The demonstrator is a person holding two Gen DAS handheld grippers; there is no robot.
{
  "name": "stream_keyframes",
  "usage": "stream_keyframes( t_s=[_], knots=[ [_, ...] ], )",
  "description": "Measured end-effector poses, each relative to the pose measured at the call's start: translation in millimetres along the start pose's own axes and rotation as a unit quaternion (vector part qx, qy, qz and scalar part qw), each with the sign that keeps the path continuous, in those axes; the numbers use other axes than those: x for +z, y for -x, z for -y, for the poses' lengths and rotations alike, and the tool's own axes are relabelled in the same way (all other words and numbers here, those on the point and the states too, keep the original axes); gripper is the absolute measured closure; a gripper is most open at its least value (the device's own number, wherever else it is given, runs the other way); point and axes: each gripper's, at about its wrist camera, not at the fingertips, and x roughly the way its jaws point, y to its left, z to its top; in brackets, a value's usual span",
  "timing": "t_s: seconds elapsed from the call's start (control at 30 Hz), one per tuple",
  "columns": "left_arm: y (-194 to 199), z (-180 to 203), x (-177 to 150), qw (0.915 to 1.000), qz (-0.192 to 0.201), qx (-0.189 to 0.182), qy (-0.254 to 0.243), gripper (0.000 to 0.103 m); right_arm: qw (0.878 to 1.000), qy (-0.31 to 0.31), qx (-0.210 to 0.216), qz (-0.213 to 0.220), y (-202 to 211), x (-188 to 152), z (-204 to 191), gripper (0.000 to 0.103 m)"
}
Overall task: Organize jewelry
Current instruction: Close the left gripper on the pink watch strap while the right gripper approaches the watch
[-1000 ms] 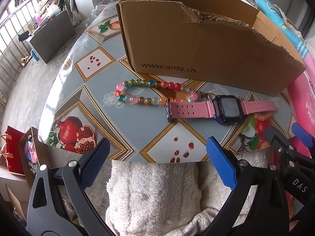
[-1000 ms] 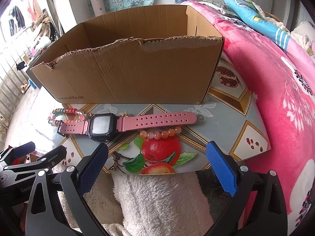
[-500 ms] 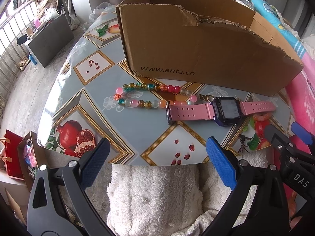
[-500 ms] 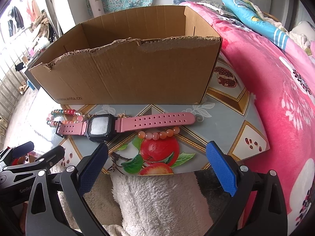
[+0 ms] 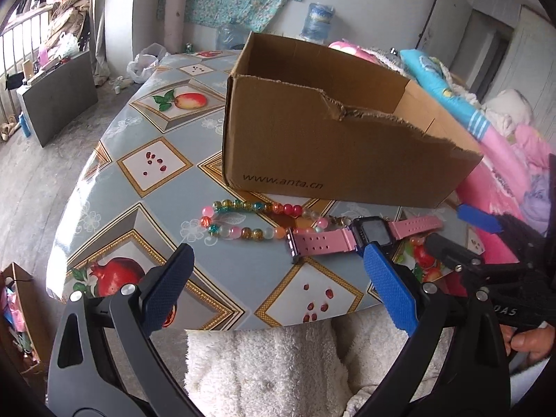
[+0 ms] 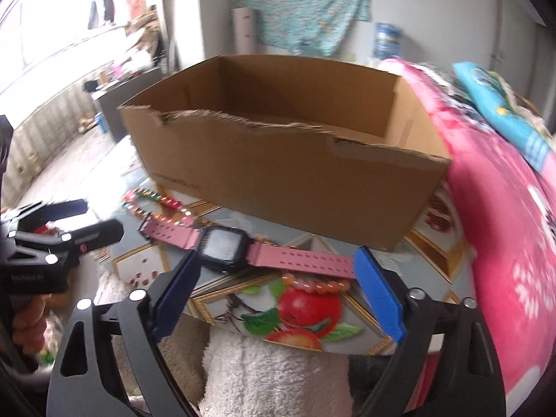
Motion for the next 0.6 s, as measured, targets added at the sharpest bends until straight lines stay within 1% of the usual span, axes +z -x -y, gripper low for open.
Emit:
stream_keyframes(
  t_s=[0.03,0.07,0.17,0.27,0.4,0.5,0.6],
  knots=[
    [1,-2,1,1.0000,0.001,-0.003,0.003,0.009,1.000,0.012,0.015,-0.005,-4,2,-2,0.030],
    [0,-4,3,1.0000,-0.001,-0.008,0.005,0.008,0.999,0.025,0.026,-0.007,-7,3,-5,0.033],
    [-3,-10,4,0.9994,-0.009,-0.030,0.017,0.009,0.996,0.061,0.056,-0.014,-16,9,-14,0.036],
    [-5,-10,2,0.9994,-0.010,-0.030,0.011,0.009,0.992,0.106,0.072,-0.021,-26,11,-22,0.036],
    [-12,-6,-2,0.9996,-0.019,-0.011,-0.020,0.009,0.982,0.160,0.089,-0.036,-39,16,-31,0.036],
    [-13,0,-5,0.9985,-0.015,-0.003,-0.053,0.009,0.975,0.191,0.100,-0.051,-46,17,-31,0.036],
    [-11,12,-10,0.9945,-0.003,0.015,-0.103,0.009,0.967,0.219,0.109,-0.073,-54,17,-34,0.041]
  ],
)
